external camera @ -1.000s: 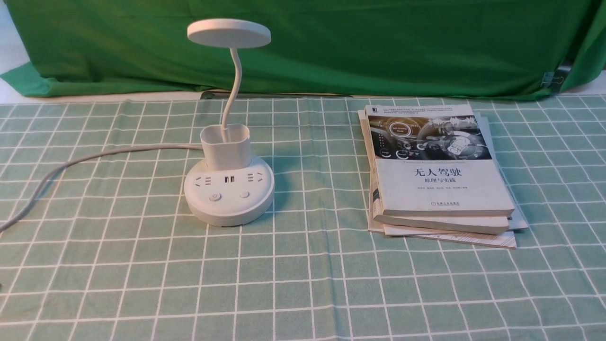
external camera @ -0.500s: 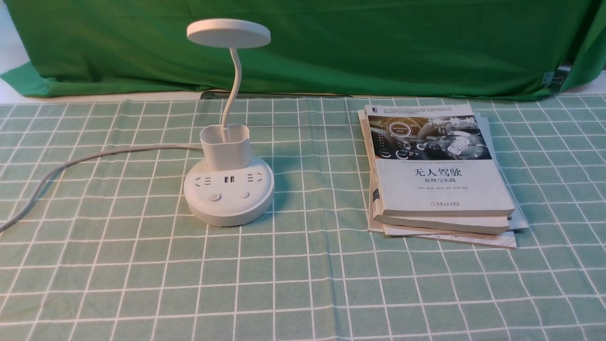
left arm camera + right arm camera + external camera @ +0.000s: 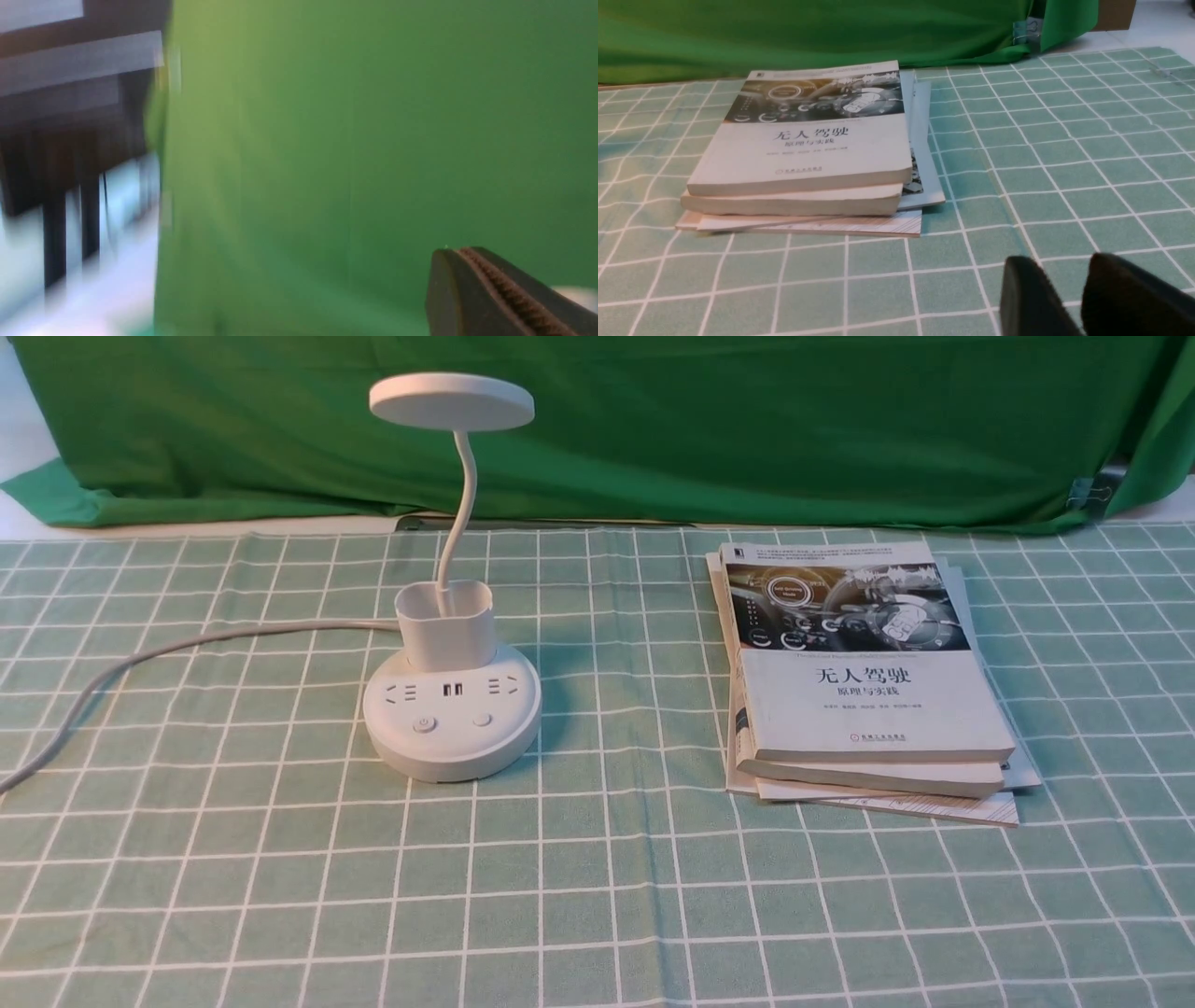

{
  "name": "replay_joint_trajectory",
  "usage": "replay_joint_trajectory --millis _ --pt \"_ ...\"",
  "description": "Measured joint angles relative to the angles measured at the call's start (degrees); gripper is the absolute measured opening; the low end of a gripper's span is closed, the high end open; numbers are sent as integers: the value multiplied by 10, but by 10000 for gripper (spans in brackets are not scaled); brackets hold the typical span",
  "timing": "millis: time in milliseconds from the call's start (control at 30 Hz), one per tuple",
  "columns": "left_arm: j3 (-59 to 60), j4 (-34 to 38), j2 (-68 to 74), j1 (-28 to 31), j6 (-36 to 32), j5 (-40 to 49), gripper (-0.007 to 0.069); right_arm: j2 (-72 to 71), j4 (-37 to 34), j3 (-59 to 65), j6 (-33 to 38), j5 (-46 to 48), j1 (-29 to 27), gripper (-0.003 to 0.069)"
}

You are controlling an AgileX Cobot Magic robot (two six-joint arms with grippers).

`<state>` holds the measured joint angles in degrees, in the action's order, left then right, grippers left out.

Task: Turn on the table lamp.
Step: 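Press the power button on the lamp base to turn the lamp on with the left gripper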

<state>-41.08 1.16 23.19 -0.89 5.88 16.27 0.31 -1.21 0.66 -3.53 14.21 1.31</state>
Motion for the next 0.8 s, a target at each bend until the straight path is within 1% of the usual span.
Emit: replay_joint_trajectory --millis 67,100,133,167,200,367,433,467,533,567,600,667,700,733,800 --pt "-1 44 57 0 0 62 2 0 0 0 0 0 0 241" --pt "-1 93 93 0 -18 98 2 0 0 0 0 0 0 241" --pt "-1 118 118 0 -40 121 2 0 0 0 0 0 0 241" --pt "-1 136 130 0 -47 127 2 0 0 0 0 0 0 241" --pt "-1 212 175 0 -105 173 2 0 0 0 0 0 0 241" --pt "-1 435 339 -1 -264 263 2 0 0 0 0 0 0 241" --pt "-2 458 366 -6 -287 270 2 0 0 0 0 -1 0 241" --pt "-5 473 411 -23 -302 264 2 0 0 0 0 -1 0 241" --pt "-8 470 434 -41 -302 259 2 0 0 0 0 -1 0 241" --pt "-22 451 474 -69 -294 258 2 0 0 0 0 -1 0 241" --pt "-31 429 492 -85 -283 261 2 0 0 0 0 -1 0 241" --pt "-68 364 547 -128 -234 274 2 0 0 0 0 -1 0 241" --pt "-75 352 551 -131 -224 277 2 0 0 0 0 -1 0 241" --pt "-95 315 577 -147 -196 283 2 0 0 0 0 -1 0 241" --pt "-131 267 619 -165 -159 290 2 0 0 0 0 -1 0 241"
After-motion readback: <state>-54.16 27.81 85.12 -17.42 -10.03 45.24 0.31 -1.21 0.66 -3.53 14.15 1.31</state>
